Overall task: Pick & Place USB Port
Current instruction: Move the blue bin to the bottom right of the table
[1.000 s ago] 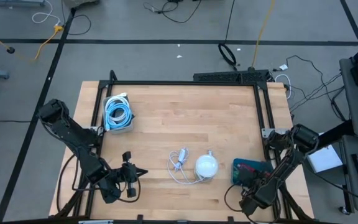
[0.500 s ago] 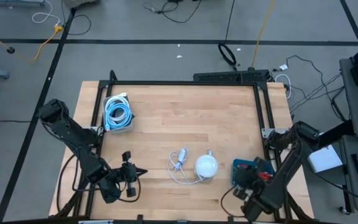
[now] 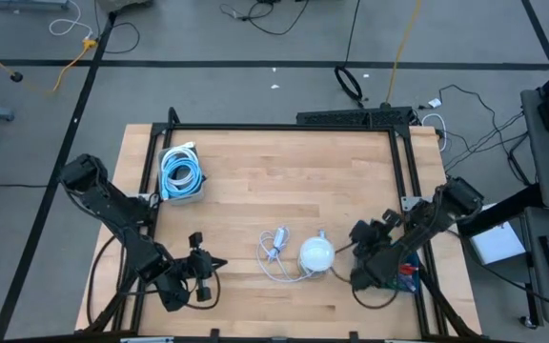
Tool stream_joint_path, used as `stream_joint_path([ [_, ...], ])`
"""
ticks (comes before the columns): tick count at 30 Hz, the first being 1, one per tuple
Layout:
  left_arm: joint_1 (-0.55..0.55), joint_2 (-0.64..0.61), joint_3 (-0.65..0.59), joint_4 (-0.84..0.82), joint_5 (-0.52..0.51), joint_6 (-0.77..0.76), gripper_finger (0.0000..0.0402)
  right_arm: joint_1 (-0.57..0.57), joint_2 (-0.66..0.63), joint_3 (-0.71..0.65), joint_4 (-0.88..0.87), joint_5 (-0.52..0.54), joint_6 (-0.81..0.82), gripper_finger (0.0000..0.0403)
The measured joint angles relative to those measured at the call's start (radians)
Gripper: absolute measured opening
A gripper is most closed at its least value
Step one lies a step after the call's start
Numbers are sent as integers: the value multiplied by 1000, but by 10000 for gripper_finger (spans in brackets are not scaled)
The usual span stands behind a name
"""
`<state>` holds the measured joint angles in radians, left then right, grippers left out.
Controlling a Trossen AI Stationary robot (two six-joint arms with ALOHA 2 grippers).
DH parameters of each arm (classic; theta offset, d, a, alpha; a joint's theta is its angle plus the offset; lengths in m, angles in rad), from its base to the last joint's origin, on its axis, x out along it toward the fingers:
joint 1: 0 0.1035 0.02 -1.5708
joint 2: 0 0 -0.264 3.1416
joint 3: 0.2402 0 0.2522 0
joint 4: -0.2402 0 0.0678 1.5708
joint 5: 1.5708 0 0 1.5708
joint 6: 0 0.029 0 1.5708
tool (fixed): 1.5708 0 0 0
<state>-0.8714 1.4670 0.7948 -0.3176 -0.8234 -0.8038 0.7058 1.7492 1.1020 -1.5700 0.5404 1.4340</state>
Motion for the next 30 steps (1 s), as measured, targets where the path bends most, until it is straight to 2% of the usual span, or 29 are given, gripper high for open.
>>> stream_joint_path([
  [3,8,0,0,-2,13,1,1,-23,-17,-70,0,-14,41,0],
  [8,7,0,0,-2,12,-4,1,-11,-63,-130,0,-131,41,0],
  [13,7,0,0,-3,12,-15,1,58,-122,-110,-2,-198,73,0],
  [21,7,0,0,-3,12,-17,1,168,-183,-80,-2,-234,199,0],
  [24,7,0,0,-3,13,-17,1,194,-183,-80,-1,-246,199,0],
  [30,7,0,0,-3,13,-17,1,199,-182,-80,-1,-254,83,0],
])
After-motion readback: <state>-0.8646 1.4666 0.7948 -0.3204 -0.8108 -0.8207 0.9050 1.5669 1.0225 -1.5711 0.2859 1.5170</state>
